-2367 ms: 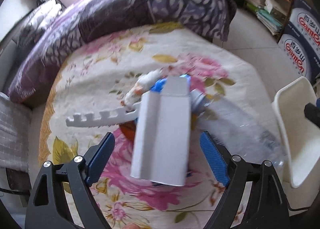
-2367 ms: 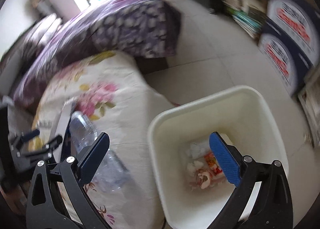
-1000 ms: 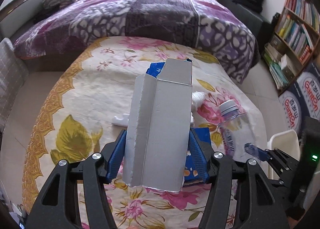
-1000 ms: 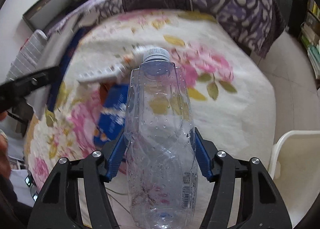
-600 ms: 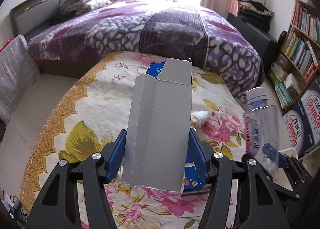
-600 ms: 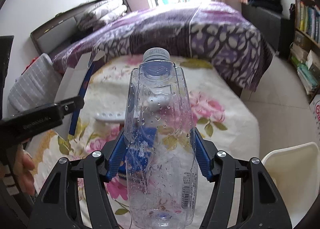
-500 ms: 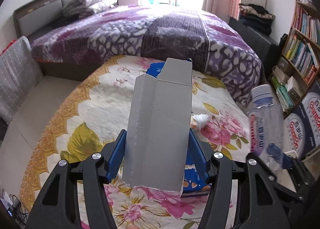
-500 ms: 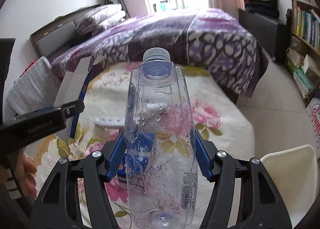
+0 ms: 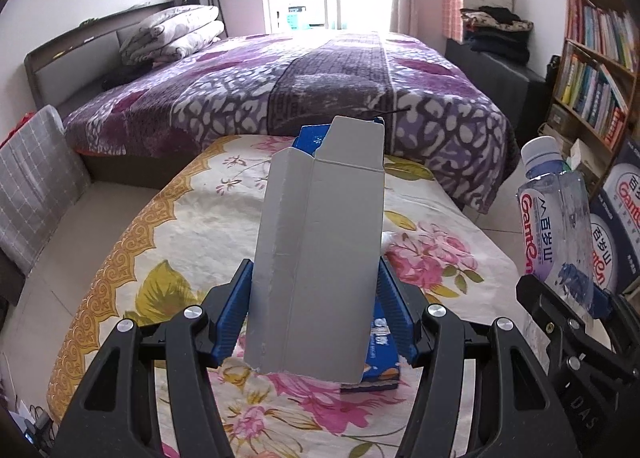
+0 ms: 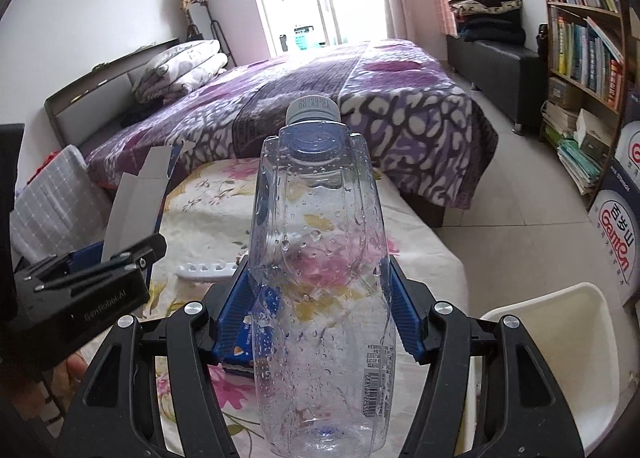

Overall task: Collect trash
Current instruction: 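Carry the bottle into the basket and open right tool while left carries the carton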

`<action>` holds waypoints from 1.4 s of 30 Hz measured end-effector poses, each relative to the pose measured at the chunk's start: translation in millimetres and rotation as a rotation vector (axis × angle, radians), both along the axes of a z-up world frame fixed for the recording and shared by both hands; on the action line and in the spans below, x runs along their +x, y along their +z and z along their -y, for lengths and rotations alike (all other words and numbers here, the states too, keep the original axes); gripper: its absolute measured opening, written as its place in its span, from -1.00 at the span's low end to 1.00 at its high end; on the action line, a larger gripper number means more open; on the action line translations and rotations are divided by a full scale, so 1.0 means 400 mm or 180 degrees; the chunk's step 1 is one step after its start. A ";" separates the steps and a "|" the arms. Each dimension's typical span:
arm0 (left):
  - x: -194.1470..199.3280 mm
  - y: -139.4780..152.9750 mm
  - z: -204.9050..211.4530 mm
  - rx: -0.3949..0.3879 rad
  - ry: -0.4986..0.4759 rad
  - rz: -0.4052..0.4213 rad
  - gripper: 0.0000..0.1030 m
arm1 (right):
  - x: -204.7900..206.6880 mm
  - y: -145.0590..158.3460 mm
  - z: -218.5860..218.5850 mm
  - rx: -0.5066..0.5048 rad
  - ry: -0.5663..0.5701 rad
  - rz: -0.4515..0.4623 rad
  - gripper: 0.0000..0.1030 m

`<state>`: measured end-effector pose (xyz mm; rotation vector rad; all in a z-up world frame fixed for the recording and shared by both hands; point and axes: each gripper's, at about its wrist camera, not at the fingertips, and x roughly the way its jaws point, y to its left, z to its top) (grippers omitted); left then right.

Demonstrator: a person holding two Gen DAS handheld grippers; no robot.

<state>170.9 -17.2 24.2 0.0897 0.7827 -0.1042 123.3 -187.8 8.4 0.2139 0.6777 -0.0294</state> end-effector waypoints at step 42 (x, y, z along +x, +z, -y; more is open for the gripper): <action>-0.118 -0.073 0.385 0.0055 -0.1006 -0.0194 0.17 | -0.187 -0.044 0.405 0.0119 -0.1329 -0.0581 0.34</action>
